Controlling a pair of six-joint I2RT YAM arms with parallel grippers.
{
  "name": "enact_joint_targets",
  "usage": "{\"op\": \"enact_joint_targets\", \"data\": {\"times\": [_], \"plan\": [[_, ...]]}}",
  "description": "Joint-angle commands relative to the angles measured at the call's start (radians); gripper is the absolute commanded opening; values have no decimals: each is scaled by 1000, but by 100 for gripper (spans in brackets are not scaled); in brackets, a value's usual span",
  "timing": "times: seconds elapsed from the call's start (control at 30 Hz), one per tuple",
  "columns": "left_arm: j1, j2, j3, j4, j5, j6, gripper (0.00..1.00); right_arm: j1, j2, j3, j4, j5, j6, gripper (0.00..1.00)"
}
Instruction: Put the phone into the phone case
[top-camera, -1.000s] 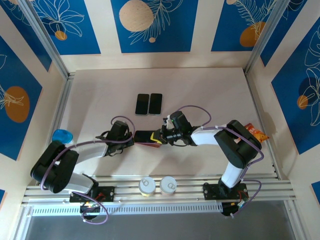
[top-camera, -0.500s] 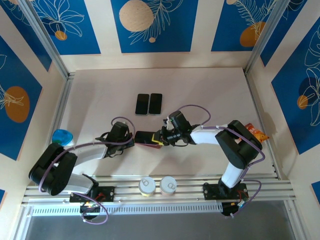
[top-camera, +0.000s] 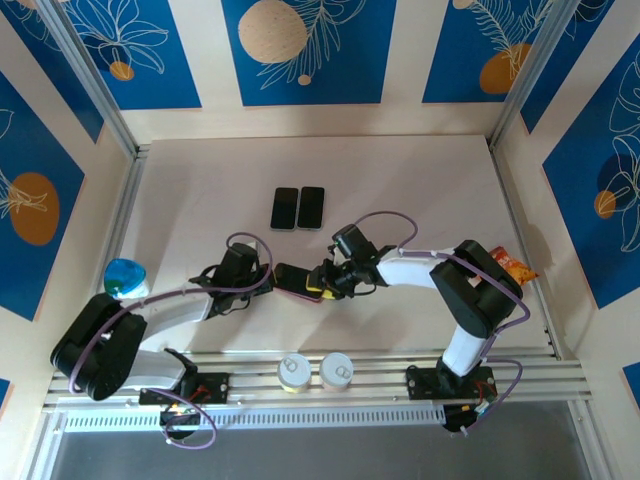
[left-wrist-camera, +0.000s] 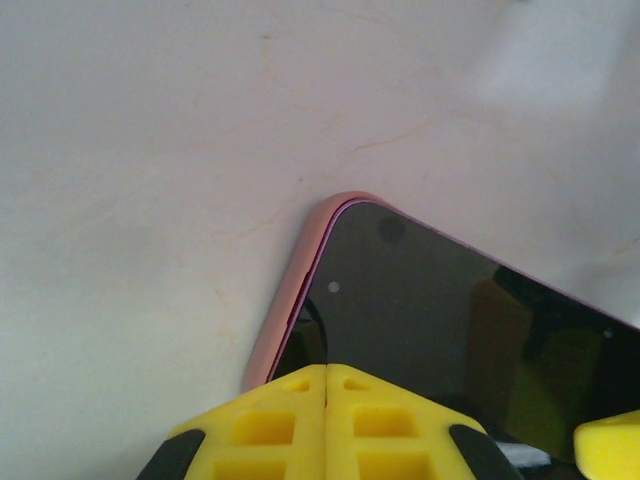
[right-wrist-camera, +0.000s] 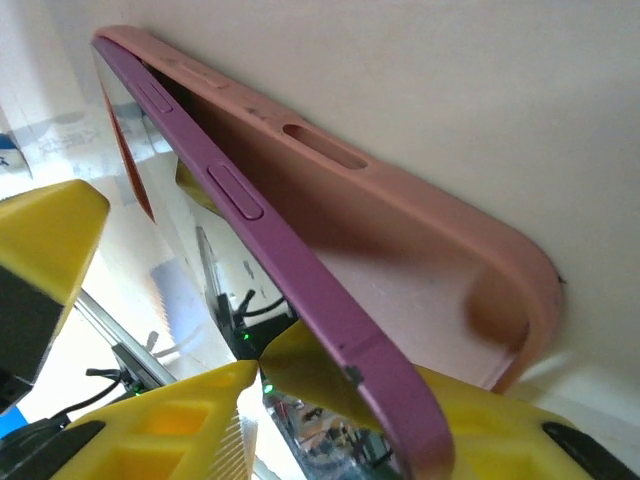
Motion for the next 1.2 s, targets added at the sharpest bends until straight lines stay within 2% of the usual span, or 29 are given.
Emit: {"op": "enact_joint_targets", "data": {"times": [0.0,0.23,1.17], "plan": [[-9,-25,-12,14,14,-4,0,11,24,34,-135,17,-29,40],[-9,-25,-14,29,-9,0,0,11,24,91,-248,29,-55,49],[-8,152,158,40,20,77,0,28,23,137,-394,23,-79,59]]}}
